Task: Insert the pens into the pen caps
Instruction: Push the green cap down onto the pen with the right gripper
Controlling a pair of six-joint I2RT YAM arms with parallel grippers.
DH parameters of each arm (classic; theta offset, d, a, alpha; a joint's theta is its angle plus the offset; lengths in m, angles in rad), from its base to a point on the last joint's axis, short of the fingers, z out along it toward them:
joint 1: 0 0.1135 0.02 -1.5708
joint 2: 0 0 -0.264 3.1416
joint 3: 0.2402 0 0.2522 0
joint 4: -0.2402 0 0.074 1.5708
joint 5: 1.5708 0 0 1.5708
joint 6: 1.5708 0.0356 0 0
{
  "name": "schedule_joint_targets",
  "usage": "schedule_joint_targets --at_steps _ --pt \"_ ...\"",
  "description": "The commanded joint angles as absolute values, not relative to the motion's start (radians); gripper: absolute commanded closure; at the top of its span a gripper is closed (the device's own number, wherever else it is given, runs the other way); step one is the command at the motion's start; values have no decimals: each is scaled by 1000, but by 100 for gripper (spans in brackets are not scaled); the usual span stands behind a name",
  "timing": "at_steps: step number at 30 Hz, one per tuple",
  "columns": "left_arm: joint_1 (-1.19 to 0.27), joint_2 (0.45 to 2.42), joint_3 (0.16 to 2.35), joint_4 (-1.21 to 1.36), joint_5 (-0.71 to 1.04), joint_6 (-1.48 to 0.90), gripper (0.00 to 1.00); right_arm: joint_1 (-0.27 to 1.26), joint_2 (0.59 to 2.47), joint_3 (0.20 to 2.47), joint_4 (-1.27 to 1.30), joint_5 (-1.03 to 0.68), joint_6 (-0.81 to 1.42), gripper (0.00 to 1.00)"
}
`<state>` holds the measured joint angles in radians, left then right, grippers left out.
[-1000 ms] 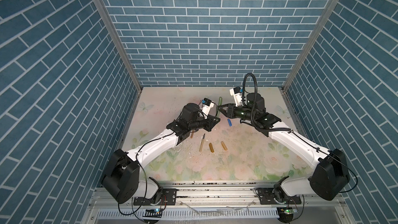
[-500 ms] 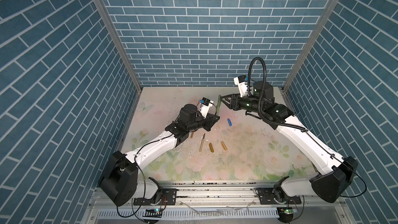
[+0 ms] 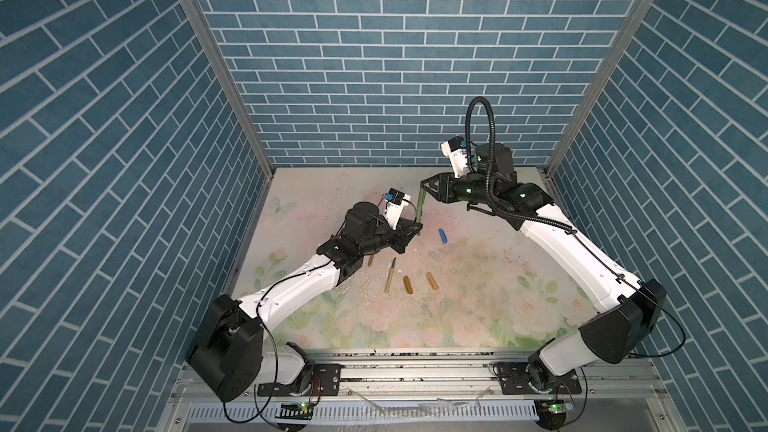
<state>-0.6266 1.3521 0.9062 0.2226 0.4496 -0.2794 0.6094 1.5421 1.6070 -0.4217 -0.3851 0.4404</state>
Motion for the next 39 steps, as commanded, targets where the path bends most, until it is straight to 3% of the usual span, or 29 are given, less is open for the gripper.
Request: schedule_joint_targets --at_steps 1,6,12,39 --pt "-627 1347 913 241 456 -267 100 607 1561 1650 -431 -406 413 70" --pt "-628 1350 918 232 455 -269 100 608 1575 1650 -431 -436 420 83" --pt "-626 1348 933 218 454 -285 100 613 1560 1590 -422 -462 440 88" --pt "-614 1344 1239 266 319 -267 100 630 1437 1305 -394 -494 443 94"
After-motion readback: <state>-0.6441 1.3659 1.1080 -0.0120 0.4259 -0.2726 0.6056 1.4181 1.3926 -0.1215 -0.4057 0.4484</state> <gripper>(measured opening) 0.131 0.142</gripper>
